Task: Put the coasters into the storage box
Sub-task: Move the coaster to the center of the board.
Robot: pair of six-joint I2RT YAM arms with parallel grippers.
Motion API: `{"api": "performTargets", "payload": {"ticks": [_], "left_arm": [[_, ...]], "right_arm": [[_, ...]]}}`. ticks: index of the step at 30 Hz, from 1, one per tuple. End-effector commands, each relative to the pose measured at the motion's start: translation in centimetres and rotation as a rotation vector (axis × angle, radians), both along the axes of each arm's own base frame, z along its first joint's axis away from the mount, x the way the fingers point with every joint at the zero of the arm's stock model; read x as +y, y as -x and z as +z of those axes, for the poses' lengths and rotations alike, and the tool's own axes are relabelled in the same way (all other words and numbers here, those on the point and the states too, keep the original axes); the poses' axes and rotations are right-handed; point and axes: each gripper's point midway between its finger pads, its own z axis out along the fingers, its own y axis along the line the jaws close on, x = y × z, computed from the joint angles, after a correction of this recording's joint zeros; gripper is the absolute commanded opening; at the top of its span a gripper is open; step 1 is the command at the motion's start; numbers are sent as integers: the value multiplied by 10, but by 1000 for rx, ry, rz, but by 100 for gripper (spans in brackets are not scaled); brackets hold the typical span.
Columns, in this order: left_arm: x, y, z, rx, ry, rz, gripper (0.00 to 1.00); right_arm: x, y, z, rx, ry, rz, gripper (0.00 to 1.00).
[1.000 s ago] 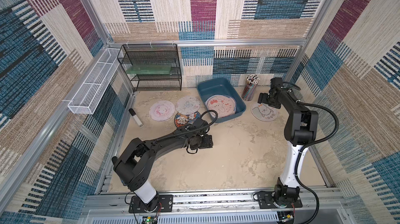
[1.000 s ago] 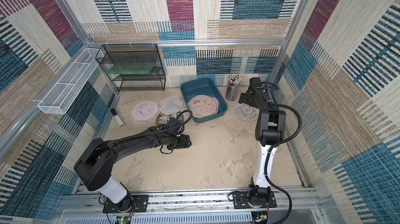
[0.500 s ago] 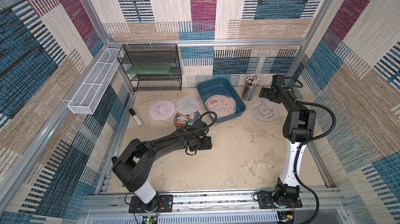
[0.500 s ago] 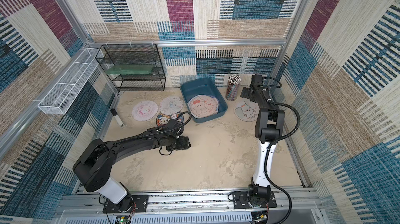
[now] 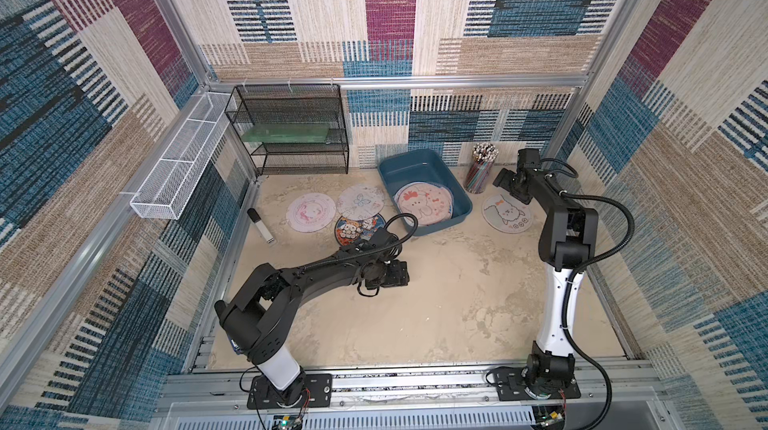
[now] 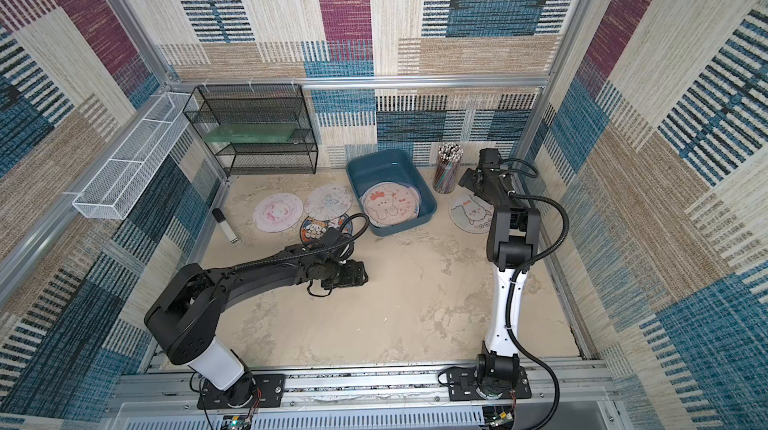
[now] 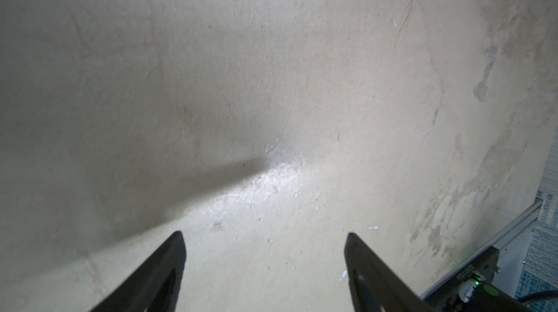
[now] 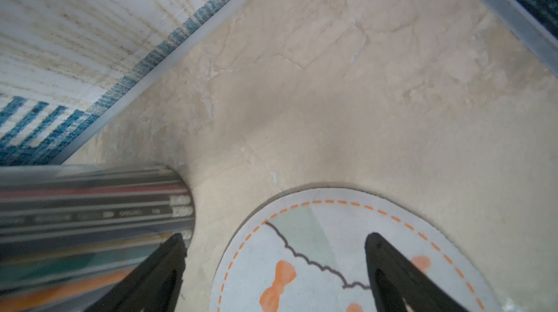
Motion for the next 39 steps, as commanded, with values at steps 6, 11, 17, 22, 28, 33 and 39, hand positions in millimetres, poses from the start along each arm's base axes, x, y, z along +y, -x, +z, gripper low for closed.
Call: {"api": "performTargets", "payload": {"ticks": [6, 11, 17, 22, 28, 33, 39], "left_arm": [[5, 3, 0, -21, -8, -19, 82], [2, 2, -1, -19, -4, -29, 82], [-1, -2, 1, -21, 0, -36, 82], [-2, -3, 2, -22, 6, -42, 82], [-3, -5, 2, -23, 15, -49, 82], [-4, -5, 2, -24, 21, -57, 82], [0, -2, 2, -26, 23, -66, 82]], "right_arm": [[-38, -5, -6, 9, 23, -71, 95], [-51, 7, -27, 94, 37, -57, 95], [-46, 28, -57, 213, -28, -16, 95], [-27, 42, -66, 274, -76, 85, 95], [-2, 60, -70, 337, -79, 209, 95], [15, 74, -80, 386, -128, 285, 95], [34, 94, -77, 412, -165, 340, 95]]}}
